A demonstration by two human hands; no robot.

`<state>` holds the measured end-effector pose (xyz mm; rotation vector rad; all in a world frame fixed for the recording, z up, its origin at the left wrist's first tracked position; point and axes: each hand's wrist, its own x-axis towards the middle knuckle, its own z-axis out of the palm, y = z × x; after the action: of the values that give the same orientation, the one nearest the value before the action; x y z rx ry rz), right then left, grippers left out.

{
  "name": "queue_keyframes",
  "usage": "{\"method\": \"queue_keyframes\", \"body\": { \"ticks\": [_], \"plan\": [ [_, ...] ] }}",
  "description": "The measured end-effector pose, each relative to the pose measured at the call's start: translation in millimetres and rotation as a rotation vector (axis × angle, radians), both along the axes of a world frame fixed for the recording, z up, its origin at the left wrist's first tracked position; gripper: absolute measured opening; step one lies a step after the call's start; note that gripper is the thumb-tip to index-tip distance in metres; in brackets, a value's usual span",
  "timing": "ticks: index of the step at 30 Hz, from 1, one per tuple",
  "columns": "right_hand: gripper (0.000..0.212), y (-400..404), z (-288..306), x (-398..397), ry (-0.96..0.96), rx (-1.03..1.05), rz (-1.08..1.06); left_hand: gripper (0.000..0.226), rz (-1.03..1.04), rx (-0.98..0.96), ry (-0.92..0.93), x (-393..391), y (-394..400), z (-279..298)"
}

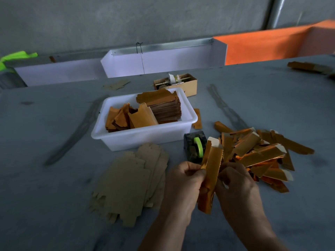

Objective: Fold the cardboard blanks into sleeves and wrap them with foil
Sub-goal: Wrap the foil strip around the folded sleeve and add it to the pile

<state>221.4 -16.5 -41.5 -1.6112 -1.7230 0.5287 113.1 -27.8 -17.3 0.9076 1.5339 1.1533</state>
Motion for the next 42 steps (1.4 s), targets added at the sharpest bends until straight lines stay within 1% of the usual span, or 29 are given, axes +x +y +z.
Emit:
{"method": "queue_keyframes", "body": {
  "ticks": [3, 9, 11, 13, 16, 18, 20, 21, 22, 24, 26, 29, 31, 34, 36, 40, 42],
  "plan": [
    [0.007, 0.3, 2.1, -0.6, -0.066, 0.05, 0.014, 0.004, 0.01, -0.004, 0.021, -0.4, 0.2, 0.3],
    [0.004, 2.3, 1.2, -1.2, -0.1, 0.055, 0.023, 0.004, 0.006, -0.006, 0.128, -0.2, 3.4, -0.4],
    [0.002, 0.0, -0.4, -0.2, -0.096, 0.054, 0.038, 0.004, -0.006, -0.013, 0.121, -1.1, 3.1, 0.9],
    [0.008, -1.2, -2.5, 5.2, -0.06, 0.07, 0.031, 0.001, -0.012, -0.018, 0.079, -2.6, 1.9, 1.4],
    [0.014, -3.8, -3.0, 18.6, 0.063, 0.07, 0.001, 0.002, -0.007, -0.019, 0.013, -3.1, -2.4, 0.1],
    [0.014, -5.2, 1.6, 29.3, 0.214, 0.032, 0.019, 0.004, 0.0, -0.012, -0.012, -1.9, -5.9, -1.1],
    [0.012, -8.4, 14.0, 35.6, 0.432, -0.053, 0.09, 0.008, 0.019, -0.012, -0.017, -1.1, -9.2, -1.3],
    [0.008, -10.5, 21.6, 36.7, 0.507, -0.091, 0.155, 0.009, 0.023, -0.007, -0.016, -1.0, -11.0, -0.5],
    [0.007, -11.9, 27.9, 36.7, 0.535, -0.117, 0.225, 0.009, 0.023, 0.003, -0.022, -0.8, -12.7, 0.9],
    [0.017, -13.5, 36.5, 35.1, 0.492, -0.149, 0.351, 0.009, 0.012, 0.019, -0.04, -0.8, -16.3, 4.9],
    [0.031, -13.0, 39.8, 33.7, 0.406, -0.143, 0.402, 0.007, -0.01, 0.024, -0.065, -0.6, -19.7, 9.3],
    [0.033, -13.3, 43.0, 31.7, 0.262, -0.115, 0.391, 0.002, -0.034, 0.005, -0.118, -0.6, -23.7, 14.5],
    [0.037, -15.0, 45.7, 30.9, 0.231, -0.113, 0.389, 0.004, -0.037, 0.002, -0.126, -1.0, -25.6, 15.8],
    [0.052, -16.8, 49.7, 29.1, 0.191, -0.113, 0.368, 0.006, -0.052, 0.012, -0.138, -0.9, -28.9, 16.8],
    [0.054, -17.3, 52.2, 28.0, 0.175, -0.115, 0.332, 0.006, -0.064, 0.015, -0.162, -1.3, -30.3, 18.5],
    [0.051, -17.9, 54.9, 26.3, 0.159, -0.106, 0.297, 0.005, -0.098, -0.014, -0.208, -3.1, -32.4, 24.3],
    [0.051, -18.1, 54.6, 25.0, 0.152, -0.114, 0.285, 0.007, -0.127, -0.026, -0.199, -4.7, -33.5, 25.3]
  ]
}}
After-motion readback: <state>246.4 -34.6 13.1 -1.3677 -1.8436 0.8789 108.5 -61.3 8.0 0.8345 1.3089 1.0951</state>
